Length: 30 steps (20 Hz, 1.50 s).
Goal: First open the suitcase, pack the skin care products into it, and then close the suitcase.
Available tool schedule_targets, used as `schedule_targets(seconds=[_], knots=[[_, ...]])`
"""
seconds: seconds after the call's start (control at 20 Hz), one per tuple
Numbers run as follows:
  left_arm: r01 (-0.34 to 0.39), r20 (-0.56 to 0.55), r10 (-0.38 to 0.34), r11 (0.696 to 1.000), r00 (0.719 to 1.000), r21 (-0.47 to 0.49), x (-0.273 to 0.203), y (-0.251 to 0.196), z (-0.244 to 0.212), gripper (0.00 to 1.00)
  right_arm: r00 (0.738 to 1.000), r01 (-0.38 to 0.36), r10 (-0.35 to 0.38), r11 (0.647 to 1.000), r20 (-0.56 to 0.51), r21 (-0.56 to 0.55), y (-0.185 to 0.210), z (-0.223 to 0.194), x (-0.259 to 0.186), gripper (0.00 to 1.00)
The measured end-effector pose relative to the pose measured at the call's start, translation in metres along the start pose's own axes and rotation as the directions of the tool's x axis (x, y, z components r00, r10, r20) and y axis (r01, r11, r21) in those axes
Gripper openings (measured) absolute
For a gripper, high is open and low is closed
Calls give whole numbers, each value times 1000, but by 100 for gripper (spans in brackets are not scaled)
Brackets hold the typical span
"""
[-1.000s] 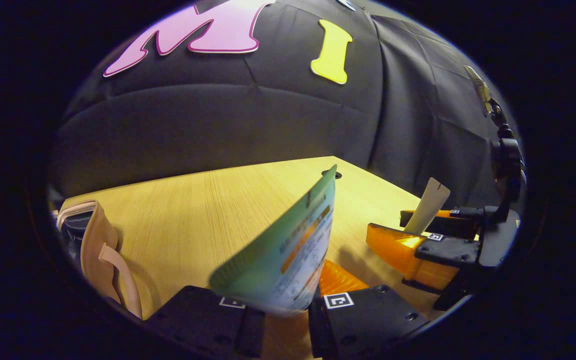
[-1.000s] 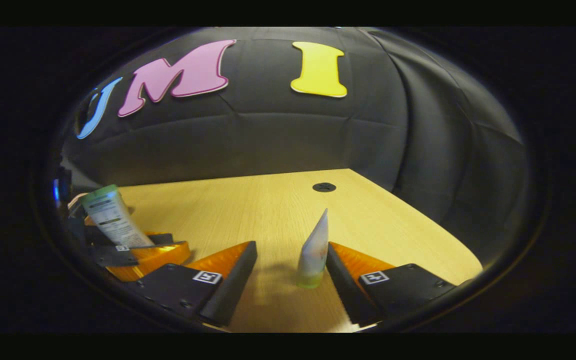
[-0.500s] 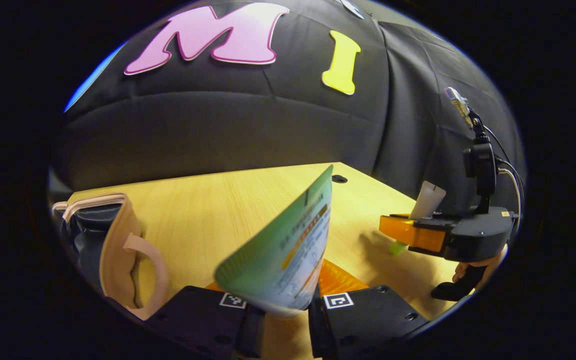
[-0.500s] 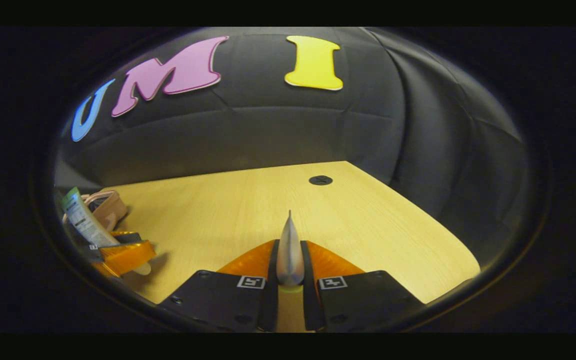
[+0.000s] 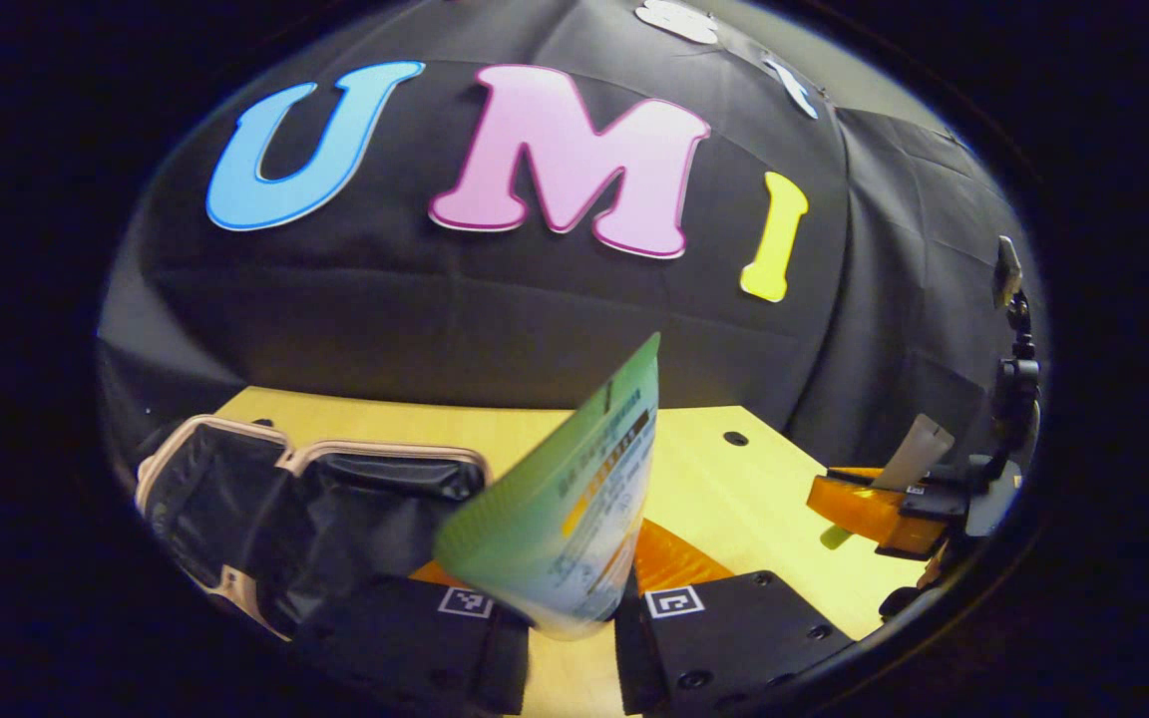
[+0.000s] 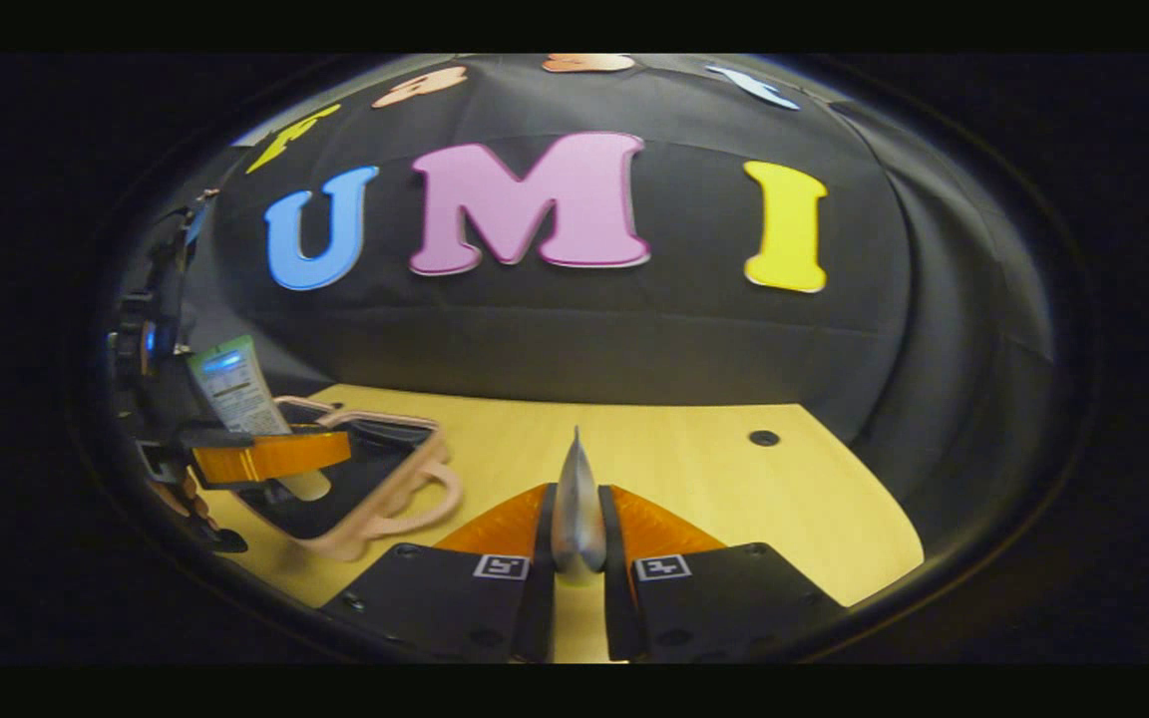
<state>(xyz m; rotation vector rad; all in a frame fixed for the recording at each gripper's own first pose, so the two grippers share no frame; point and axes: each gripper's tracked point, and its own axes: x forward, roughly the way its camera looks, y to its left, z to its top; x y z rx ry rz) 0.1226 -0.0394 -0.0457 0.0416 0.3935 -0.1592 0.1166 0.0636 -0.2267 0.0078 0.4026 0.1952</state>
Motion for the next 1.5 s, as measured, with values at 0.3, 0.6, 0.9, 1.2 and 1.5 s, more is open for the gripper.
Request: schedule_targets(seconds=[0.3,0.6,0.9,1.2,1.5], knots=[[-83,-363,93,996,927,42,19,130,-78,37,983,-182,181,983,16,1,129,23,27,23],[-97,-657,98,995,747,39,30,147,-133,40,967,-246,248,968,-51,52,185,6,73,29],[-186,-620,167,982,766,34,50,158,-101,54,966,-208,222,972,-136,106,177,-15,101,17],[-326,-275,296,943,915,-70,-43,187,2,84,934,-239,250,968,-256,74,206,-47,124,17],[-393,-110,381,912,918,-116,-144,242,48,88,845,-196,213,977,-491,85,246,-124,145,17]])
